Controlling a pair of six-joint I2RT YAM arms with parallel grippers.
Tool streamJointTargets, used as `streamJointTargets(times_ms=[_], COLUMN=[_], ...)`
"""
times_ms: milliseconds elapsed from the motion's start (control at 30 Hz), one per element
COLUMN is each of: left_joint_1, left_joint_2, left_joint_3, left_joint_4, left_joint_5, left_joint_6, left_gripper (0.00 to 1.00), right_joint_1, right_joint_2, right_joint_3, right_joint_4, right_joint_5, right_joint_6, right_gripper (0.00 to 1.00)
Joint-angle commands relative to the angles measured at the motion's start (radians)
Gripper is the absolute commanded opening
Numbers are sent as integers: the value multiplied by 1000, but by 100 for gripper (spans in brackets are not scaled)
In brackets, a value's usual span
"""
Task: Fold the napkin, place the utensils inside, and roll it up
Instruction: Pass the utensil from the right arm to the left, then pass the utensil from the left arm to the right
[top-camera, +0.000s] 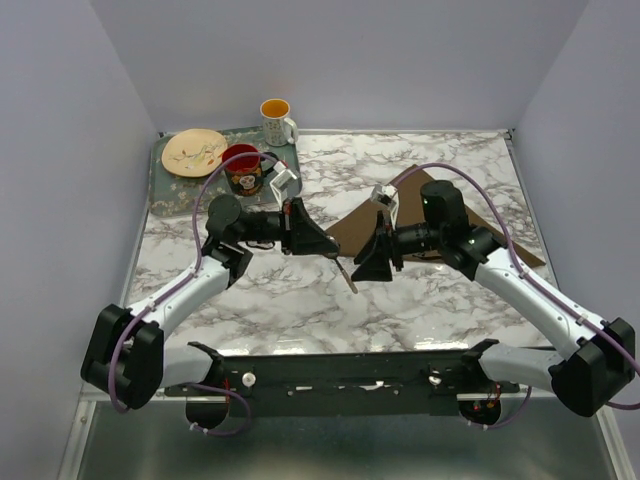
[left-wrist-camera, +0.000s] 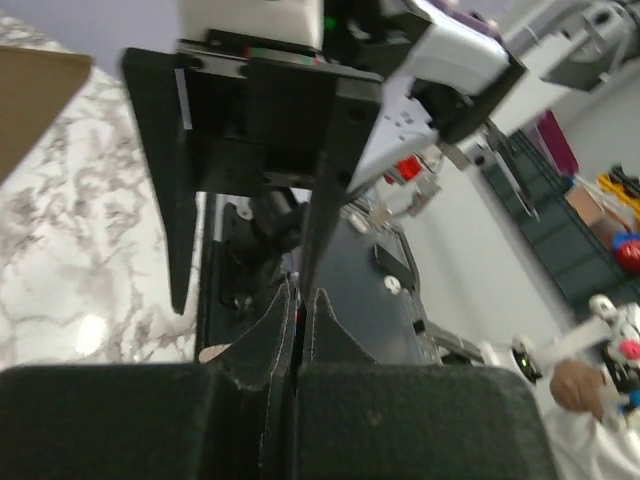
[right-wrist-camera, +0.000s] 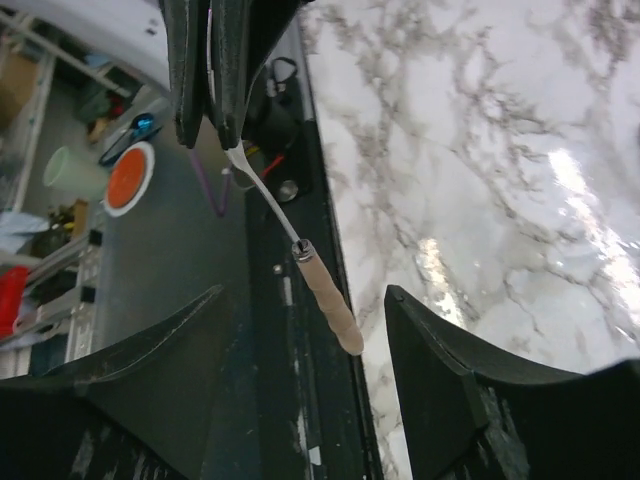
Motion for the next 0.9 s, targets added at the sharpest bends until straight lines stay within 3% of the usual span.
streamJointTargets(times_ms=[0, 67, 133, 167, 400, 533, 867], left_joint_1=[-18, -50, -82, -109, -160, -165, -171], left_joint_2=[-13, 16, 86, 99, 133, 136, 131], left_joint_3=[-6, 10, 32, 53, 95, 121, 141], left_joint_4=[448, 607, 884, 911, 910, 910, 908], left_joint_5=[179, 201, 213, 212, 180, 181, 192], left_joint_6=[-240, -419, -629, -639, -615, -619, -609], left_gripper=[0, 0, 0, 0, 0, 0, 0], right_joint_1=[5, 7, 22, 31, 91, 108, 143], right_joint_2=[-17, -15, -9, 5, 34, 34, 34], right_joint_3=[41, 42, 49, 55, 82, 66, -19], right_joint_4=[-14, 1, 15, 16, 27, 57, 347], right_joint_5=[-271, -358, -395, -406, -423, -434, -477], right_joint_6=[-65, -50, -33, -24, -8, 13, 214], right_gripper=[70, 69, 64, 61, 49, 48, 42])
